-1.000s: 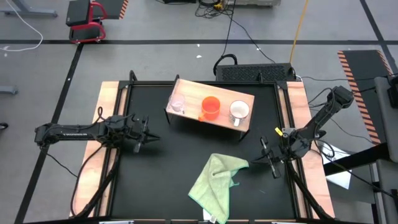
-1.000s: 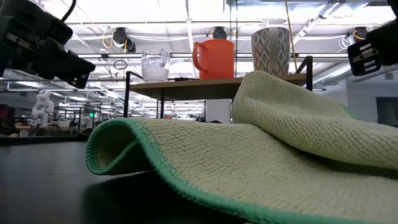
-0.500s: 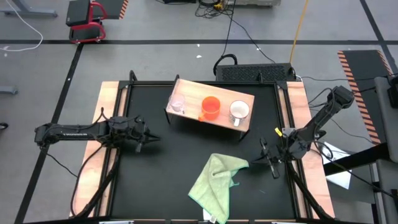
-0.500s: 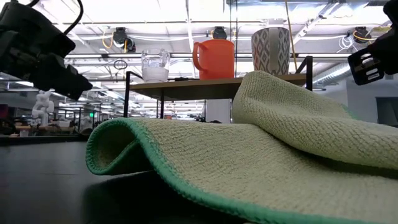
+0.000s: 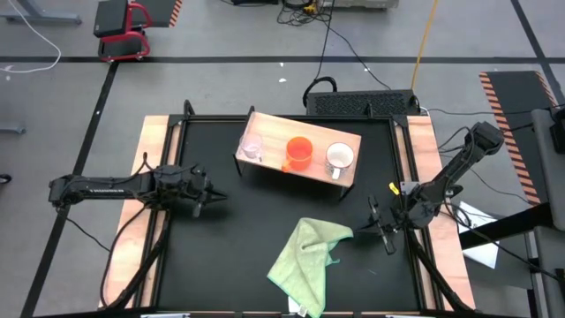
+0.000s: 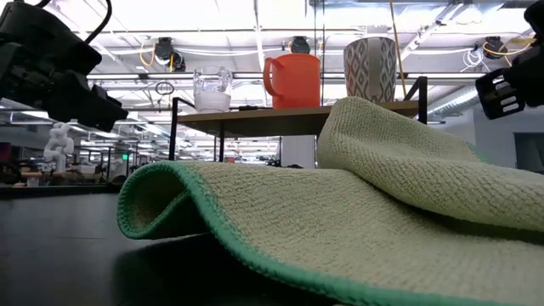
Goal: Stack small to large cups/mugs on shelf
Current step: Return to Home Position
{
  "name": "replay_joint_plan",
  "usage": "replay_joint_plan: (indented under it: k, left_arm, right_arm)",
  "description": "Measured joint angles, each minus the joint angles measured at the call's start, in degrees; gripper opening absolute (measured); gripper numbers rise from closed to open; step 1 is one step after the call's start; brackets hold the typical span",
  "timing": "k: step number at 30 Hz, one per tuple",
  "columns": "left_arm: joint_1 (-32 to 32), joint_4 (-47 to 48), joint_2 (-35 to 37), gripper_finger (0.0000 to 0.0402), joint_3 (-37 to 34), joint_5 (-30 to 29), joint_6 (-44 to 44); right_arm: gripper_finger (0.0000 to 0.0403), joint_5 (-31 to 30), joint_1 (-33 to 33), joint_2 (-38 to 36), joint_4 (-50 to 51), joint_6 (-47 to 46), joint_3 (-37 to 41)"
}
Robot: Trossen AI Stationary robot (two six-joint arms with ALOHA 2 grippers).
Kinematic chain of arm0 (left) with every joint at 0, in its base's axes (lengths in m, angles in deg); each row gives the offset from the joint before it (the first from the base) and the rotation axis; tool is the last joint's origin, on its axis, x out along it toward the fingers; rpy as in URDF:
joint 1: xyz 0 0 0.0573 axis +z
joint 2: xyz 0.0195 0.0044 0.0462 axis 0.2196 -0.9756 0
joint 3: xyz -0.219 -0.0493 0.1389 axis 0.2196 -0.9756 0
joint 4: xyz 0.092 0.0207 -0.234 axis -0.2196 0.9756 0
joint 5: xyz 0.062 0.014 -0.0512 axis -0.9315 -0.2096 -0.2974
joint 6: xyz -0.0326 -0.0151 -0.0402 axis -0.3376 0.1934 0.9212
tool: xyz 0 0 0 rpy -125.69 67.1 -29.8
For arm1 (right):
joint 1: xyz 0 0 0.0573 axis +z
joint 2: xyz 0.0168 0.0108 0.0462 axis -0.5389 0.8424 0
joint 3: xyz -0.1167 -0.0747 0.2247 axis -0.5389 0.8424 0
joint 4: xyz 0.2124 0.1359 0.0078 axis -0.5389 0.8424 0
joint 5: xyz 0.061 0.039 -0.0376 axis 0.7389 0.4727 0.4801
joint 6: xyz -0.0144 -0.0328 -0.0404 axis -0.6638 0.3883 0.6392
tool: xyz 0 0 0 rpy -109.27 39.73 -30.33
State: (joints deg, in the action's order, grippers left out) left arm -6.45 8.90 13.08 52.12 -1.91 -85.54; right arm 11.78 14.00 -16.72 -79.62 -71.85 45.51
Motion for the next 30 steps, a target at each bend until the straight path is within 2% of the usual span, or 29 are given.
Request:
replay_joint_plan:
  k: [4, 9, 15, 18, 20, 24, 30]
  left_arm:
    - [-0.01, -0.77, 0.0, 0.0031, 0.0, 0.0, -0.15]
    - [0.0, -1.56, 0.0, 0.0031, 0.0, 0.09, -2.81]
    - [0.0, -4.5, -0.02, 0.0031, 0.0, 0.57, -8.57]
    - [-0.02, -6.61, -0.02, 0.0031, -0.02, 0.57, -11.82]
    - [-0.01, -8.13, 0.0, 0.0031, -0.02, 0.19, -14.32]
    - [0.15, -12.52, -0.41, 0.0031, -0.02, -2.74, -16.14]
    - [3.59, -15.56, -3.84, 0.0031, -0.02, -4.13, -16.0]
  right_arm:
    - [0.0, -0.27, 0.0, 0.0, -4.39, 2.91, 0.01]
    - [0.0, -0.48, -0.02, 0.03, -14.88, 9.66, 0.02]
    - [0.0, -9.74, -0.99, 1.54, -20.5, 16.98, 0.02]
    - [0.0, -10.42, -3.86, 2.23, -21.37, 19.69, 0.02]
    - [0.0, -8.15, -6.63, 2.21, -22.69, 21.28, 0.02]
    - [0.0, 2.54, -13.84, 2.14, -24.02, 24.1, 0.02]
    - [0.0, 13.06, -26.77, 2.19, -21.31, 22.48, 0.02]
